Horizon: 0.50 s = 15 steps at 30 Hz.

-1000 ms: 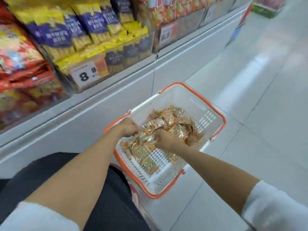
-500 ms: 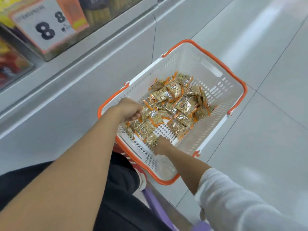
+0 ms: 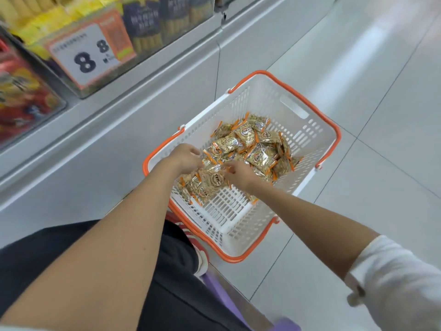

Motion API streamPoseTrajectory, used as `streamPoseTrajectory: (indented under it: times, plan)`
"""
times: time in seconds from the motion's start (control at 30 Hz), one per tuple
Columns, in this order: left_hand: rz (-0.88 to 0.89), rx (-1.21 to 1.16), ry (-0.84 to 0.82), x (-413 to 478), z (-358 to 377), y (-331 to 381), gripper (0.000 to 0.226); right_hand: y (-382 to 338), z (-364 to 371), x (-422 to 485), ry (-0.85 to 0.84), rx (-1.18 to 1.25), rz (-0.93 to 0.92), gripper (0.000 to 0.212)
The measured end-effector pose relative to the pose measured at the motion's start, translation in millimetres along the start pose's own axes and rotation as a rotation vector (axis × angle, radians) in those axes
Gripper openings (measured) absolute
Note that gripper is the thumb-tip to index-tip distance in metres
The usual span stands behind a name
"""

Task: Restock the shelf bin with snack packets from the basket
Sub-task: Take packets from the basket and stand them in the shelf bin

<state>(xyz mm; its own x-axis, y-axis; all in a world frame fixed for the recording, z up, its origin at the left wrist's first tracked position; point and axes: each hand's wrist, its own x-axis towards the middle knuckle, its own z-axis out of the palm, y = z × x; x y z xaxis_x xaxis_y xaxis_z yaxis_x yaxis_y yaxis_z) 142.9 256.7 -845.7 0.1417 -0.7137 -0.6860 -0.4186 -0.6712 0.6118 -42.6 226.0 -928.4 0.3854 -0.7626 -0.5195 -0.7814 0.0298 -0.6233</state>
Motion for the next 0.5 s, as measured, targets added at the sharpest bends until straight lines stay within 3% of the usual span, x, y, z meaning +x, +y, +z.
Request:
streamPoseTrajectory:
  times: [0.07, 0.13, 0.17, 0.2, 0.27, 0.37, 0.5]
  plan:
    - [0.087, 0.181, -0.018, -14, -2, 13, 0.061, -32, -33, -8, 0.024, -0.014, -0.151, 0.021]
    - [0.185, 0.286, -0.013, -30, -9, 29, 0.045, -68, -63, -20, 0.075, -0.004, -0.286, 0.029]
    - [0.24, 0.273, 0.01, -40, -14, 37, 0.024, -86, -78, -27, 0.098, 0.022, -0.333, 0.026]
    - [0.288, 0.216, 0.042, -49, -21, 46, 0.024, -103, -92, -33, 0.123, 0.047, -0.374, 0.023]
    - [0.346, 0.081, 0.107, -67, -38, 63, 0.036, -135, -119, -46, 0.204, 0.035, -0.461, 0.027]
    - [0.414, -0.103, 0.225, -102, -67, 87, 0.027, -173, -152, -60, 0.344, 0.006, -0.564, 0.038]
    - [0.519, -0.176, 0.41, -140, -97, 114, 0.038, -218, -182, -81, 0.442, -0.132, -0.661, 0.038]
